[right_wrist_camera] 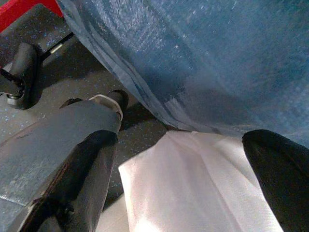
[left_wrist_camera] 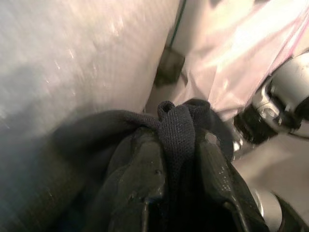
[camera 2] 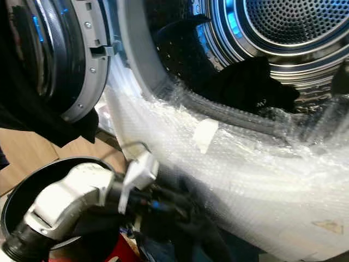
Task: Clothes washing
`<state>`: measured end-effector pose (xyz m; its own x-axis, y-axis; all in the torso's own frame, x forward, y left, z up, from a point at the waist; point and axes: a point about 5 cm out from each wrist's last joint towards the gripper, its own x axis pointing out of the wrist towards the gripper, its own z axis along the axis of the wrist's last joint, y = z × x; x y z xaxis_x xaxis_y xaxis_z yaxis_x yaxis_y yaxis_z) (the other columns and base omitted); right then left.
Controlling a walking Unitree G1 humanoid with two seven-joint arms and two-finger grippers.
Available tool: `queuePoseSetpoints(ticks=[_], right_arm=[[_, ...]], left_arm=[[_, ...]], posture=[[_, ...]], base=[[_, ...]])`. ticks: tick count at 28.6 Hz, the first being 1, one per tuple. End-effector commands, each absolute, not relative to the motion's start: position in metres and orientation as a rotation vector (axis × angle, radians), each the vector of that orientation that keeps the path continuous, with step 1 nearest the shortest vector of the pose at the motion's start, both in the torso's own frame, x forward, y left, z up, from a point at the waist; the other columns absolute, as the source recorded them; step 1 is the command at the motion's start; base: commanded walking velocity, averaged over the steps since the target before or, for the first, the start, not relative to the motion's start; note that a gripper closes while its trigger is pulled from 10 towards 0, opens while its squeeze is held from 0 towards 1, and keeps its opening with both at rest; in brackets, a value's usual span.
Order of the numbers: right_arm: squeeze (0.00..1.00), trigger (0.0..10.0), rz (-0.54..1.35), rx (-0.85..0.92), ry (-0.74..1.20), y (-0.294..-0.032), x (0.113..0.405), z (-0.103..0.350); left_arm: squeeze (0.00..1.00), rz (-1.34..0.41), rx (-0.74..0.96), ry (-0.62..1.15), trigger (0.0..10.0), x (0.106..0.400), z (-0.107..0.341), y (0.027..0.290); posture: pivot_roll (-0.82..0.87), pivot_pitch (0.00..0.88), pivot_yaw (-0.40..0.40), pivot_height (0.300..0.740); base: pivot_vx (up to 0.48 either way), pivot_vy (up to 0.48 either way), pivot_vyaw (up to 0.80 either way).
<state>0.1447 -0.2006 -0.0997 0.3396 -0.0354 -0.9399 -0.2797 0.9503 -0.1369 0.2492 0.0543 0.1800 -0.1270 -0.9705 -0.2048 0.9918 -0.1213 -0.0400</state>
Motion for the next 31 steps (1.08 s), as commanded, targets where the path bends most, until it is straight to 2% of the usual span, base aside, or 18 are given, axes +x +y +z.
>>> queuePoseSetpoints(ticks=[1,6,14,16,21,27,31], right_arm=[[0.0,10.0,0.153,-0.275,1.212,-0.202,0.144,-0.1],[0.0,10.0,0.166,-0.274,1.215,-0.201,0.142,-0.1],[0.0,10.0,0.161,-0.271,1.231,-0.203,0.136,-0.102],[0.0,10.0,0.149,-0.258,1.224,-0.203,0.137,-0.102],[0.0,10.0,0.11,-0.242,1.205,-0.206,0.143,-0.099],[0.0,10.0,0.105,-0.251,1.202,-0.21,0.147,-0.097],[0.0,10.0,0.103,-0.251,1.196,-0.21,0.149,-0.097]], left_arm=[[0.0,-1.681,0.204,0.279,0.0,0.244,0.157,0.056],[0.0,-1.617,0.268,0.382,0.0,0.243,0.128,0.064],[0.0,-1.555,0.193,0.421,0.0,0.242,0.114,0.066],[0.0,-1.562,0.249,0.459,0.0,0.239,0.105,0.068],[0.0,-1.513,0.528,0.537,0.0,0.247,0.076,0.076],[0.0,-1.669,0.479,0.462,0.0,0.239,0.086,0.041],[0.0,-1.707,0.471,0.418,0.0,0.238,0.09,0.028]], posture=[[-0.02,0.001,-0.005,0.74],[-0.02,0.01,-0.009,0.74],[-0.02,0.01,-0.012,0.74],[-0.03,0.005,-0.01,0.74],[-0.04,0.0,-0.018,0.74],[-0.04,0.009,-0.023,0.74],[-0.04,0.011,-0.018,0.74]], base=[[0.0,0.0,0.0],[0.0,0.0,0.0],[0.0,0.0,0.0],[0.0,0.0,0.0],[0.0,0.0,0.0],[0.0,0.0,0.0],[0.0,0.0,0.0]])
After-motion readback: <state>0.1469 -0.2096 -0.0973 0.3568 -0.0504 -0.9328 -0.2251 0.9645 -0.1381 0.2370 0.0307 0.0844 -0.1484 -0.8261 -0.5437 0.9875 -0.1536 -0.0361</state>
